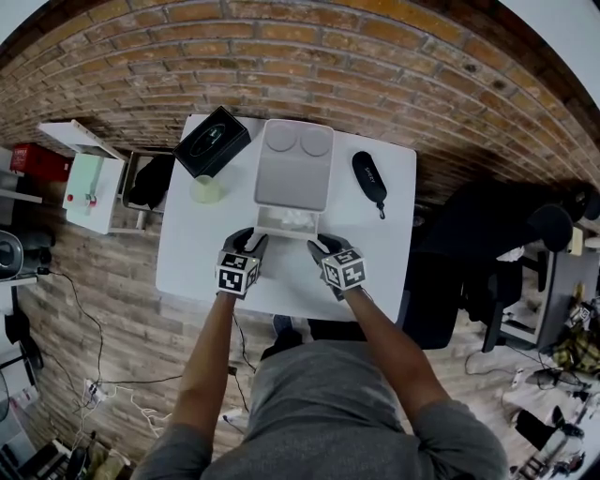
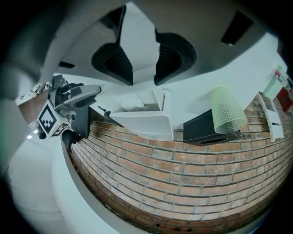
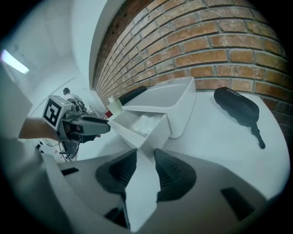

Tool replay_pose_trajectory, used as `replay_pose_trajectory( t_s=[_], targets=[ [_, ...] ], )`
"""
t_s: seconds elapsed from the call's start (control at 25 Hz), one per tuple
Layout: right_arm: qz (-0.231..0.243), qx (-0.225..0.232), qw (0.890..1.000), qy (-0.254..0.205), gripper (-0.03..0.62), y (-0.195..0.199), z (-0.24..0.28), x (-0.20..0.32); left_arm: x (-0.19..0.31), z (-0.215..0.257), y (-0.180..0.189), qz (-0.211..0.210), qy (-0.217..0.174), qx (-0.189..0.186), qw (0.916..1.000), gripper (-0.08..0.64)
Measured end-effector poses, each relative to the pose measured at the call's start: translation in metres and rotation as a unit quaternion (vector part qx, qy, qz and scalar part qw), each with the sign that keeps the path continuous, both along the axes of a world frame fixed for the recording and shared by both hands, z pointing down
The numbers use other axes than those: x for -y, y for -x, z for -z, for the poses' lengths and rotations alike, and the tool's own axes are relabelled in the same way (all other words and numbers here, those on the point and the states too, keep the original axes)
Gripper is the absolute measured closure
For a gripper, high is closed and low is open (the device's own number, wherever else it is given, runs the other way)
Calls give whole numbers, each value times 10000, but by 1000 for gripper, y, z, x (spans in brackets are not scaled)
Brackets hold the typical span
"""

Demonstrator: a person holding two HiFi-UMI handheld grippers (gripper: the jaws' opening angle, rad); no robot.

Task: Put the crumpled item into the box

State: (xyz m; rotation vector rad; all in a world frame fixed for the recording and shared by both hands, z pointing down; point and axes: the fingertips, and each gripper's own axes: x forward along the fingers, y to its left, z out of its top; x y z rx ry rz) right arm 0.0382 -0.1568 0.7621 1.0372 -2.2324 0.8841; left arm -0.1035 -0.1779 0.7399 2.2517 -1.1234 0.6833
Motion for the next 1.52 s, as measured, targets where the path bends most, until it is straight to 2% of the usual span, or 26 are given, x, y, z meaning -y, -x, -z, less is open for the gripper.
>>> replay_pose_trajectory(
  t_s=[0.32, 0.6, 0.88, 1.24, 1.52],
  targets=[
    [-60, 119, 9998, 111, 446, 0, -1, 5, 5, 0, 0, -89, 39, -50, 9999, 405],
    [-36, 31, 9999, 136, 436, 2, -4, 7, 6, -13, 2, -153, 224, 216, 9994, 407],
    [-83, -69, 9998, 140, 423, 1, -4, 13, 11, -15, 2, -139, 182, 362, 9991, 413],
    [-265, -59, 9996, 69, 433, -5, -2, 26, 22, -15, -2, -69, 198, 175, 9996, 414],
    [-263, 16, 9996, 107, 433, -2, -3, 28, 27, -17, 1, -124, 218, 218, 9994, 416]
  ],
)
